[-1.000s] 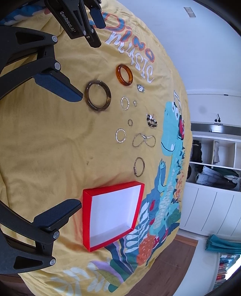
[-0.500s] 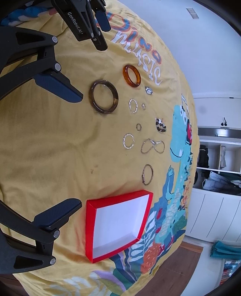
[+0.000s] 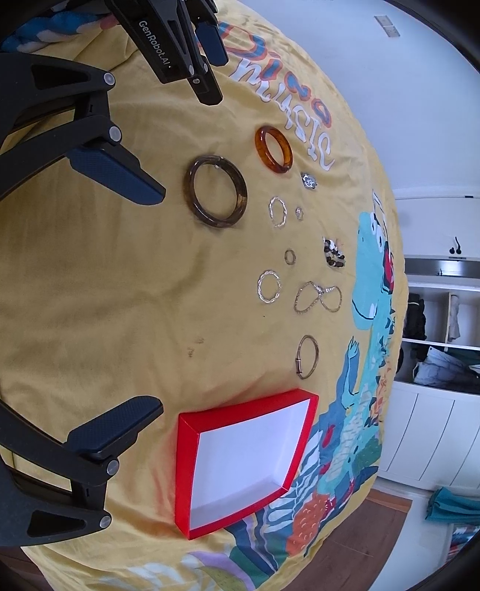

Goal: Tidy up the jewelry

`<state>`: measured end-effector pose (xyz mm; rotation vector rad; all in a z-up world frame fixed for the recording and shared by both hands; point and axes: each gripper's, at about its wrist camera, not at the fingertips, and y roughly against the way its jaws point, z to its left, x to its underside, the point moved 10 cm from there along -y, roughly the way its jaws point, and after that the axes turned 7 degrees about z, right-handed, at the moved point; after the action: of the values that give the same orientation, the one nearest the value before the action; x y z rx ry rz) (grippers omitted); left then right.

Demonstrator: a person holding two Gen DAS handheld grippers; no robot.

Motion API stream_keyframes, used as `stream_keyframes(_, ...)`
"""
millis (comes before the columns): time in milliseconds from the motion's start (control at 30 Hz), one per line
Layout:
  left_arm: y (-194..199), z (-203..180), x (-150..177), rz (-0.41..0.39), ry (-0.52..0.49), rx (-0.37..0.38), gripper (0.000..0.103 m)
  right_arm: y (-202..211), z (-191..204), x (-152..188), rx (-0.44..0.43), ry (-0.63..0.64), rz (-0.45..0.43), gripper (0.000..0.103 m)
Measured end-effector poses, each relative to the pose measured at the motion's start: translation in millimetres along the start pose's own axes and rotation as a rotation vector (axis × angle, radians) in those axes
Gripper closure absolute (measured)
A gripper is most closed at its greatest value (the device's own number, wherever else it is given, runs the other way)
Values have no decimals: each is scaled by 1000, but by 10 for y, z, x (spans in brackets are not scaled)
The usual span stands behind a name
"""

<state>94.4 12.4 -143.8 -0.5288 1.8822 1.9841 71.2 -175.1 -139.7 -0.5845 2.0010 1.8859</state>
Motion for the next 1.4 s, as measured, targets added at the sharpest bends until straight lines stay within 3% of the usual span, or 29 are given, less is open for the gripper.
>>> stream_keyframes(667,-67,-25,-12,6,11,13,46,-56,30,-4,-16,9,7,1)
stream_keyframes(1167,-535,-304,-231,71,28,122,46,-216,-94,-273,-152,-35,-5,17)
stream_keyframes(1400,-832,-399,-191,117,0,112,47,-445,-52,-355,-198,-48,21,19)
